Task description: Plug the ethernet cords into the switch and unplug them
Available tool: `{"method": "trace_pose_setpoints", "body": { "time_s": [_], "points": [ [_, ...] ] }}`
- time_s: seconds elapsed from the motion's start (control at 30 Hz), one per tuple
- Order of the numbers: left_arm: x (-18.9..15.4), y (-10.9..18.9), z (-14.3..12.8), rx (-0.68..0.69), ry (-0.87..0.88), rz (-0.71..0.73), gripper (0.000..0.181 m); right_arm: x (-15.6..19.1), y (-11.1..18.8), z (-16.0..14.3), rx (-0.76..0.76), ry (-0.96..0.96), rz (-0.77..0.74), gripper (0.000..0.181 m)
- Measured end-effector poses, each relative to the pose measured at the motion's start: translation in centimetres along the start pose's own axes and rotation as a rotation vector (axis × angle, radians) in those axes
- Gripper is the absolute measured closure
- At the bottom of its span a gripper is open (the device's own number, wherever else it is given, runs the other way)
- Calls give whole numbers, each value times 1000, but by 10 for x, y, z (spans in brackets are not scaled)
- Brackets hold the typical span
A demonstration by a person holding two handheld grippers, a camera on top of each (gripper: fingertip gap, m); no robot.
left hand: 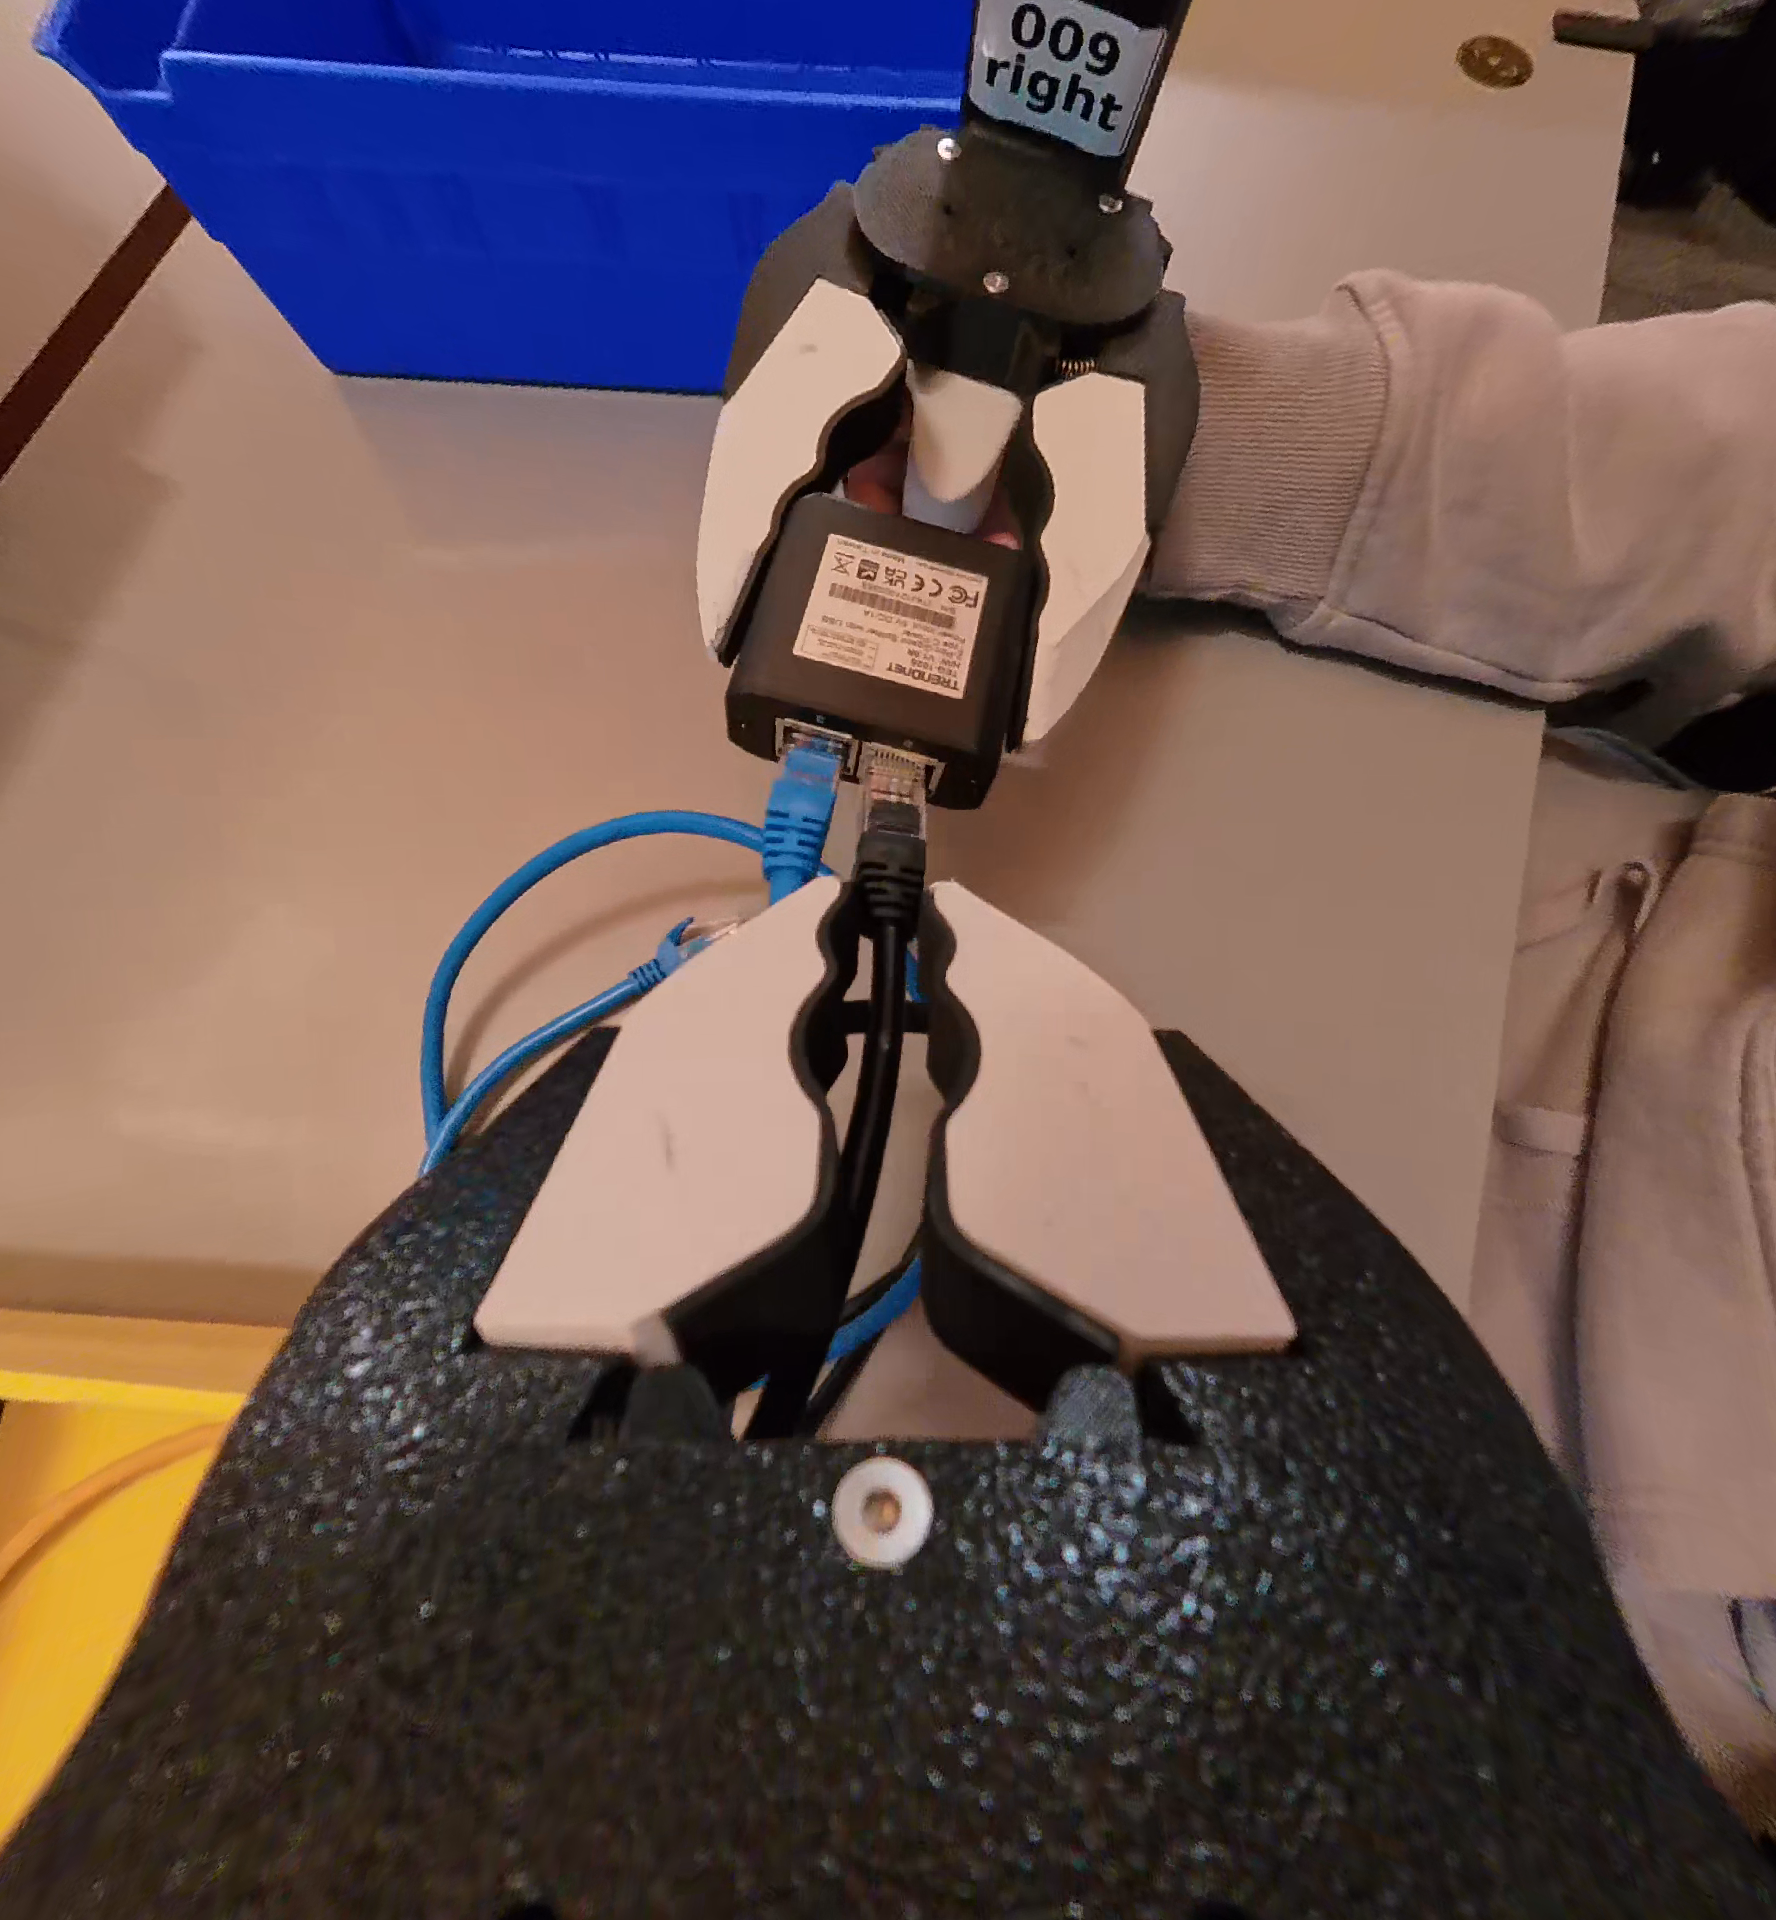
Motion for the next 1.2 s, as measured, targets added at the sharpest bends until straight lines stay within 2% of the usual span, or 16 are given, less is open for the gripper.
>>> {"method": "trace_pose_setpoints", "body": {
  "time_s": [0.03,0.37,0.67,0.87,1.2],
  "points": [
    [0,0,-1,-14,11,-2,171,0,0,0,-2,1,0,119],
    [0,1,-7,-132,122,-73,171,1,2,2,-43,1,22,119],
    [-1,-4,-8,-202,139,-56,171,0,3,4,-83,-24,29,119],
    [0,-4,-9,-282,228,-76,171,-1,4,5,-135,-68,37,119],
    [-7,-18,-13,-283,322,-4,171,-6,11,8,-269,-83,-18,119]
  ]
}}
Point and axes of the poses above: each gripper's, where its closed fingertips meet, y back along the fingers, z out of its top, x = y × z across the jaws, the point moved 7 cm from there along y, back along the fingers, and after that the axes turned 8 degrees about z, right-handed, at the moved point
